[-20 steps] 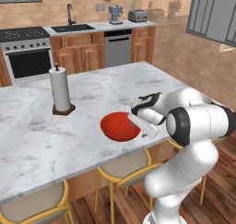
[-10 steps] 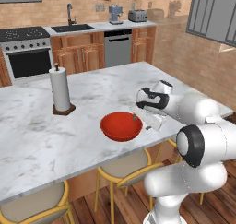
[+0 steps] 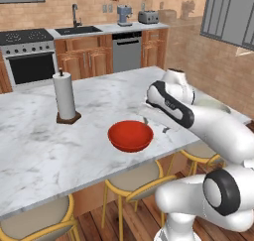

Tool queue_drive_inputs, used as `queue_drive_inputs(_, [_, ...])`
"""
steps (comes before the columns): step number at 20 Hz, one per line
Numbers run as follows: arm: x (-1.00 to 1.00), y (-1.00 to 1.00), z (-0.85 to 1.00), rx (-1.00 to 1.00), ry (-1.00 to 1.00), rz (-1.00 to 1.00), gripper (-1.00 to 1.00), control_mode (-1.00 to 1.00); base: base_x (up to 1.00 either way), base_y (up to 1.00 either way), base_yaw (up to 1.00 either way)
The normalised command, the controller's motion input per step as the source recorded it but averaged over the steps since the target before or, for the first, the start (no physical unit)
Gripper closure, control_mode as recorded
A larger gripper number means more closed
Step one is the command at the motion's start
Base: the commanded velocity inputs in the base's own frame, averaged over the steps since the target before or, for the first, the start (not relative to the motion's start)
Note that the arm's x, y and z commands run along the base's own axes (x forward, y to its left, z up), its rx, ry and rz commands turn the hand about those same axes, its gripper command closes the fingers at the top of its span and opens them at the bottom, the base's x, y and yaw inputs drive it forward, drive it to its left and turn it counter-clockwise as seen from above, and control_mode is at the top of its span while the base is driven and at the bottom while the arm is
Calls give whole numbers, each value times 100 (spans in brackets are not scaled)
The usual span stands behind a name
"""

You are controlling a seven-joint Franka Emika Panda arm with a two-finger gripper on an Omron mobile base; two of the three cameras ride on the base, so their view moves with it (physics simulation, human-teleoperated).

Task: Pick up the bowls from the cabinet and place each bowl in front of a stool on the dining counter.

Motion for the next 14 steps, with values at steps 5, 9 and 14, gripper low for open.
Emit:
queue_drive_inputs(5, [-60, 7, 65, -19, 11, 36, -100, -100, 0, 0, 0])
queue_drive_inputs(9, [-61, 0, 40, -9, 8, 38, -100, -100, 0, 0, 0])
queue_drive_inputs(14, [-69, -1, 16, -1, 0, 34, -100, -100, 0, 0, 0])
